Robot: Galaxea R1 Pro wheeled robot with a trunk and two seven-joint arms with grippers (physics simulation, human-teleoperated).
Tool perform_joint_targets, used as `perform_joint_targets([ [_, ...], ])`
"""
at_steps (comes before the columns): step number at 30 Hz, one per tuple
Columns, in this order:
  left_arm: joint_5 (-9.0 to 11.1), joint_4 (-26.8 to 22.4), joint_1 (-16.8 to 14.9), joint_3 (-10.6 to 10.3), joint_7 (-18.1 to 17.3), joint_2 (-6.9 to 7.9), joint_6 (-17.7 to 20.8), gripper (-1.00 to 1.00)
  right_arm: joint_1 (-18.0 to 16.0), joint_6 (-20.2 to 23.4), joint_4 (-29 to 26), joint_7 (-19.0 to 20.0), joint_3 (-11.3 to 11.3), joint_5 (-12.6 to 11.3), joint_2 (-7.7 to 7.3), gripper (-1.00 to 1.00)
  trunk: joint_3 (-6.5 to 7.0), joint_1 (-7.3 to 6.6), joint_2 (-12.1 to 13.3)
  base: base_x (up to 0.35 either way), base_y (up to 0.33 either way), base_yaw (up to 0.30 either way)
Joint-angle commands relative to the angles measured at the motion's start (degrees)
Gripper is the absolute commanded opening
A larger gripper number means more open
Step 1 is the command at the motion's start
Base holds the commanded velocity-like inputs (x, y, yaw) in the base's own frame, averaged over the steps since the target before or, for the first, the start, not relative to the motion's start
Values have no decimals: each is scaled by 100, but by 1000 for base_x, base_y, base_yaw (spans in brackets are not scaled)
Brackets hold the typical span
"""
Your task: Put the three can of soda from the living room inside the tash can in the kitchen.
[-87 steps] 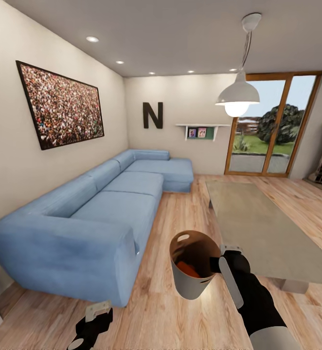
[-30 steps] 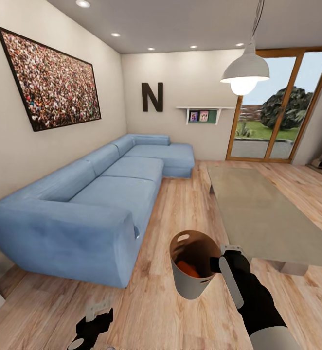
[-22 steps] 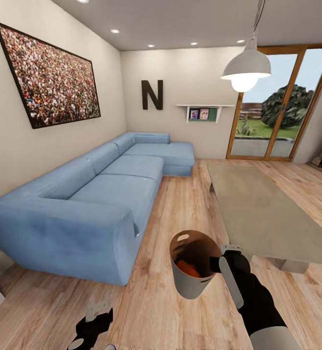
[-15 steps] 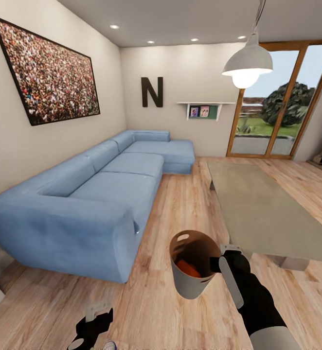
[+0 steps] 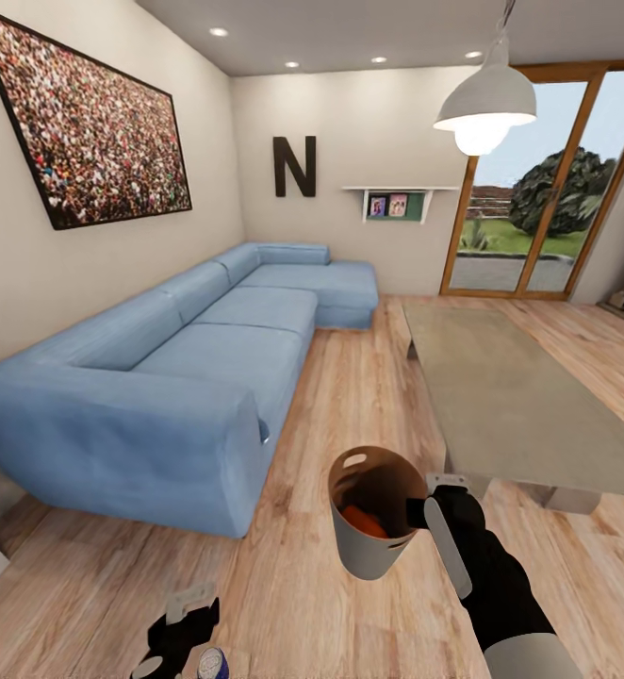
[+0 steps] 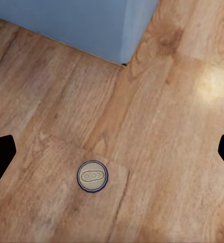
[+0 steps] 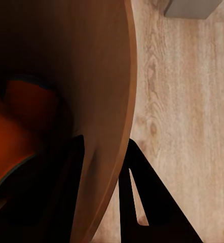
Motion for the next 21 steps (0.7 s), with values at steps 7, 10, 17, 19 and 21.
perform_joint_targets([
  [7,-3,-113,0,-17,-1,0,5,100,-3,-21,-3,11,8,-28,5,-100,-135,88,-163,0,0,0],
  [10,-7,-201,0,-19,1,0,7,100,-3,-21,-3,11,9,-28,5,-100,-163,88,-163,0,0,0],
  [17,-9,-262,0,-20,0,0,8,100,-3,-21,-3,11,10,-28,5,-100,-298,176,-323,0,0,0],
  [19,-7,-268,0,-20,-1,0,8,100,-3,-21,-3,11,14,-28,6,-100,-352,220,-403,0,0,0],
  [21,-7,-269,0,-20,-1,4,8,100,-3,-21,-3,11,17,-28,6,-100,-406,264,-484,0,0,0],
])
